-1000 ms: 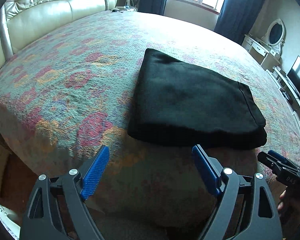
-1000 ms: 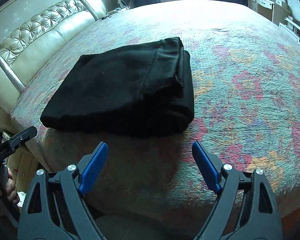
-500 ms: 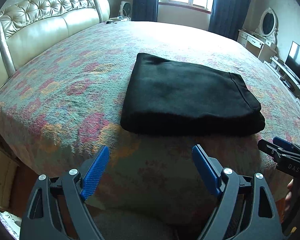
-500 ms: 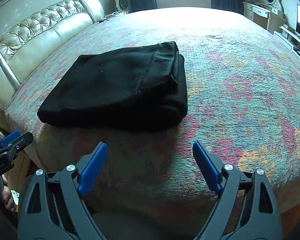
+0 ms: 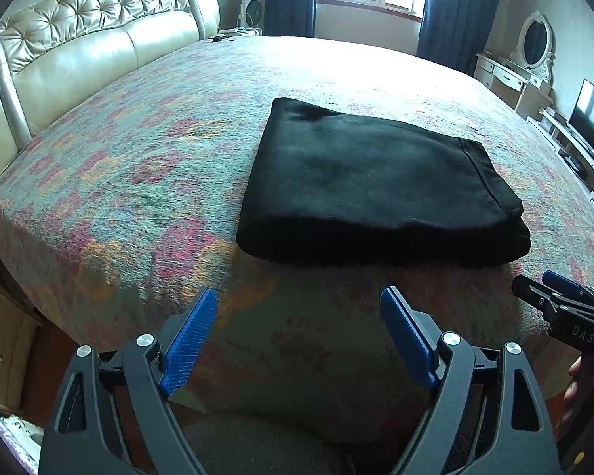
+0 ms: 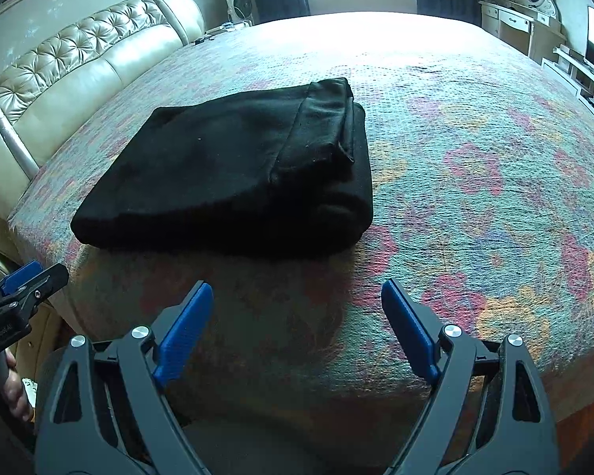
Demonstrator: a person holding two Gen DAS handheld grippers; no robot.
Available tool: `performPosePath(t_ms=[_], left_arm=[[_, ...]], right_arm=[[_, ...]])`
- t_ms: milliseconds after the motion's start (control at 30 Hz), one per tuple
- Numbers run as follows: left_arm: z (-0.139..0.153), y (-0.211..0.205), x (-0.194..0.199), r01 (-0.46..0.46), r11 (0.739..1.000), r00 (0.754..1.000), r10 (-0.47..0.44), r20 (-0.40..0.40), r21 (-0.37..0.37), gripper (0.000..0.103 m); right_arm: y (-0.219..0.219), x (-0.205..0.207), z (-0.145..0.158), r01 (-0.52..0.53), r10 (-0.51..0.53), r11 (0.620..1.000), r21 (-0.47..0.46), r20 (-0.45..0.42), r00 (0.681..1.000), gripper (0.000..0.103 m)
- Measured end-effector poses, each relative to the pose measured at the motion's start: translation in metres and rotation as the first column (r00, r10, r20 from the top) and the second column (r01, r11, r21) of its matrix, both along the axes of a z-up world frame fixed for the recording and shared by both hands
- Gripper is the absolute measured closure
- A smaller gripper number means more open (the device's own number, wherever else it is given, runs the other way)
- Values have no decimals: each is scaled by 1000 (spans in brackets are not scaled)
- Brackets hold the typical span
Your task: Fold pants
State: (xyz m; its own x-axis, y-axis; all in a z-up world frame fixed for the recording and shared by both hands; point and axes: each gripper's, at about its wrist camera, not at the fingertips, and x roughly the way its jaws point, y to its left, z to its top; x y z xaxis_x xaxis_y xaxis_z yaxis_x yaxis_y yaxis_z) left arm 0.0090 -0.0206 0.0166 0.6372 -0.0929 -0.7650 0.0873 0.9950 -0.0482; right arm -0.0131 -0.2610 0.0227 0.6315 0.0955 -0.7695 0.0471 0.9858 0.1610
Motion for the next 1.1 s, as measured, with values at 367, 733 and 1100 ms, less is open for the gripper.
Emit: performPosePath(t_ms=[367,733,1100], left_arm=[[-1,0,2,-6,1000,1000,6,-5,-1,20],[-3,-1,4,-7,1000,1000,7,-16,2,20],[-3,0,7,-25,999,1000,25,-17,20,20]], right_arm=[[1,1,0,-1,1,1000,11,-3,1000,16],[4,1,-2,-6,6,1000,5,-8,1000,16],[6,1,-7,-7,7,1000,17,-27,1000,16]])
